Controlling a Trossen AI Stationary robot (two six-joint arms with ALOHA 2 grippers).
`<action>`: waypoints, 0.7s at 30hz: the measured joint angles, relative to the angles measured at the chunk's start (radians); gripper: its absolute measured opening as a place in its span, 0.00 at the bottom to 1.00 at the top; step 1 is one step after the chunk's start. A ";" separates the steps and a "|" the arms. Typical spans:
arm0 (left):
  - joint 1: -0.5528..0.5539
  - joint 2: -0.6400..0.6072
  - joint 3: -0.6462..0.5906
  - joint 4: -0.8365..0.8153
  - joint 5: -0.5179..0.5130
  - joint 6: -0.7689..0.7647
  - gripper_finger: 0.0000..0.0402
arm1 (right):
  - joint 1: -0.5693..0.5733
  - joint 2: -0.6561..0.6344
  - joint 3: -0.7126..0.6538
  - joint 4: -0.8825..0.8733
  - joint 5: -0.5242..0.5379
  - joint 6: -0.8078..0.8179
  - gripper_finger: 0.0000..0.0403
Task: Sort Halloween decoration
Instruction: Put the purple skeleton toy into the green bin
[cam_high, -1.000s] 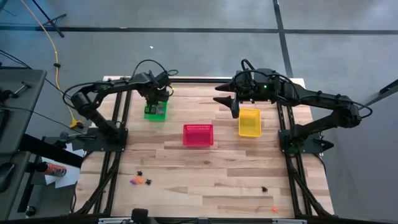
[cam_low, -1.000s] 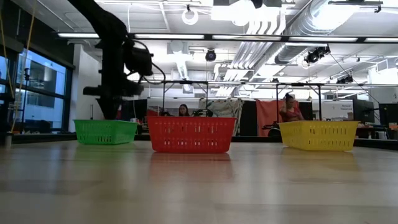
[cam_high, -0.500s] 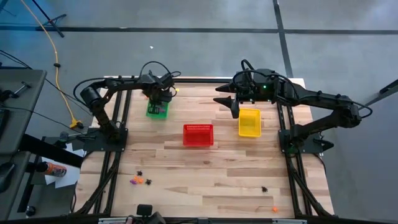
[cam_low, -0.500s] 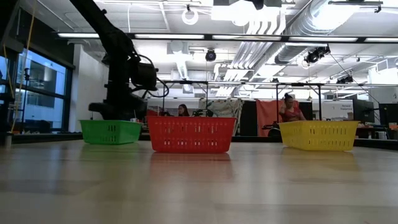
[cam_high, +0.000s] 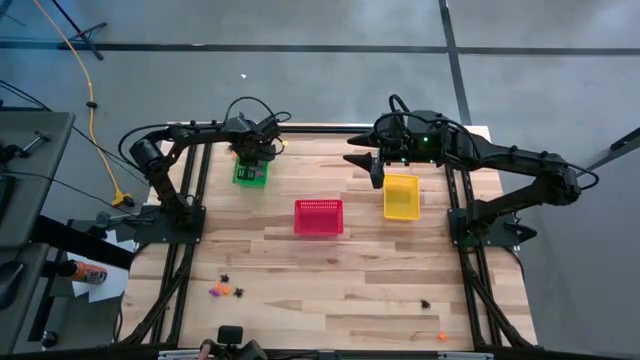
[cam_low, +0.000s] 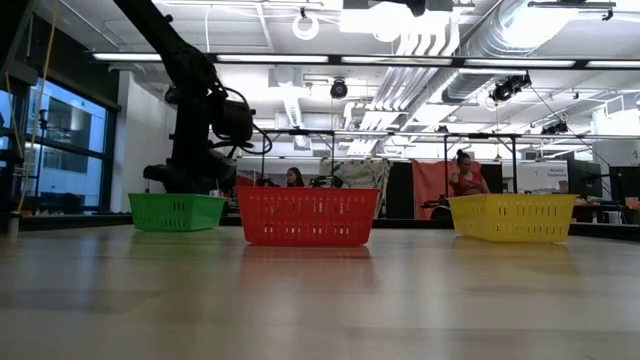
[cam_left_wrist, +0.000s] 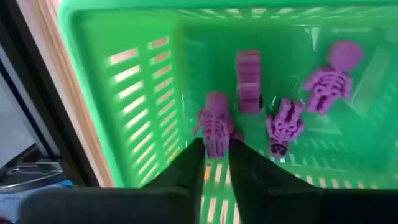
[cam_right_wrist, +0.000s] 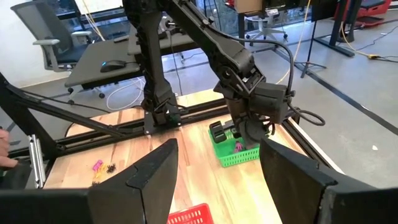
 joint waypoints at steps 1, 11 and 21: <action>0.000 -0.002 0.006 -0.011 0.003 -0.002 0.19 | 0.000 0.000 0.000 0.000 0.000 0.000 0.55; -0.001 -0.048 0.145 -0.173 0.052 -0.082 0.40 | 0.000 0.000 0.000 0.000 0.000 -0.011 0.55; 0.006 -0.320 0.176 -0.013 0.500 -0.518 0.42 | 0.000 0.000 0.000 0.000 -0.002 -0.036 0.55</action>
